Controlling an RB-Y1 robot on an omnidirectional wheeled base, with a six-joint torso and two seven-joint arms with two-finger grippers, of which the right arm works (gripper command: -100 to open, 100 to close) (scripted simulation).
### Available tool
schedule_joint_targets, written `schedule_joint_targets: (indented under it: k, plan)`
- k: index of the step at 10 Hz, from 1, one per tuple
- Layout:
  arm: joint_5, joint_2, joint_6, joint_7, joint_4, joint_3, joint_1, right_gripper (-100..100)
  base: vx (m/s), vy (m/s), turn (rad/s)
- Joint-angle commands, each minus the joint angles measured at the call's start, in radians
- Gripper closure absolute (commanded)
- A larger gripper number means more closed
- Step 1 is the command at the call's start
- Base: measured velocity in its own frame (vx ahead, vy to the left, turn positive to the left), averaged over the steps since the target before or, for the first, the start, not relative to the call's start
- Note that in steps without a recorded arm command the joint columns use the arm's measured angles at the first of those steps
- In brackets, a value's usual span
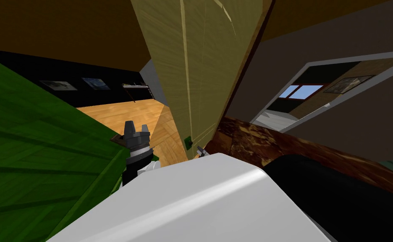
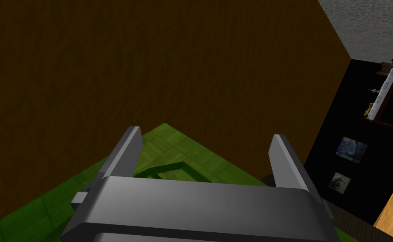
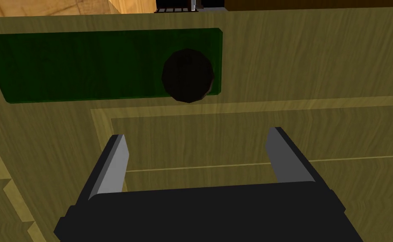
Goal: Push the door open
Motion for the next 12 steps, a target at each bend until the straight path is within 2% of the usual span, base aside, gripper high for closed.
schedule_joint_targets:
  k: [1, 6, 7, 10, 11, 12]
  plan:
    - [0.000, -0.001, -0.001, 0.000, 0.000, 0.000, 0.001, 100, -0.009, -0.006, -0.004]
    - [0.000, -0.001, -0.001, 0.000, 0.000, 0.000, 0.001, 100, -0.016, -0.011, 0.001]
    - [-0.010, 0.015, 0.010, 0.007, -0.001, -0.023, 0.007, -100, -0.035, 0.089, -0.157]
    - [-0.027, 0.044, 0.031, 0.018, -0.002, -0.063, 0.018, -100, -0.058, 0.171, -0.215]
    - [-0.022, 0.040, 0.024, 0.017, -0.001, -0.053, 0.017, -100, -0.032, 0.083, -0.041]
    - [-0.024, 0.049, 0.036, 0.018, 0.002, -0.058, 0.008, -100, 0.113, 0.096, 0.043]
